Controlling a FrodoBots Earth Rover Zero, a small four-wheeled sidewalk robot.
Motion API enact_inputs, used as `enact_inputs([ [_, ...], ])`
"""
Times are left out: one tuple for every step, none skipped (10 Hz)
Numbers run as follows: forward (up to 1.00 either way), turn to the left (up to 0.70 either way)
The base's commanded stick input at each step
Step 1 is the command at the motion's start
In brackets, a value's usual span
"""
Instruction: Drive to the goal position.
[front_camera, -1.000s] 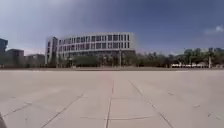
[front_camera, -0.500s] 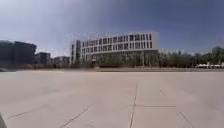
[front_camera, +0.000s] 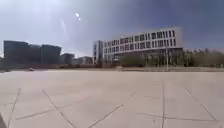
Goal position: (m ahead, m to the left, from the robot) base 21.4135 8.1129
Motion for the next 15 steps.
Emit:
enact_inputs([
  [0.70, 0.02],
  [0.70, 0.02],
  [0.70, 0.02],
  [0.70, 0.02],
  [0.70, 0.02],
  [0.70, 0.02],
  [0.70, 0.02],
  [0.70, 0.02],
  [0.70, 0.02],
  [0.70, 0.02],
  [0.70, 0.02],
  [0.70, 0.02],
  [0.70, 0.02],
  [0.70, 0.02],
  [0.70, 0.02],
])
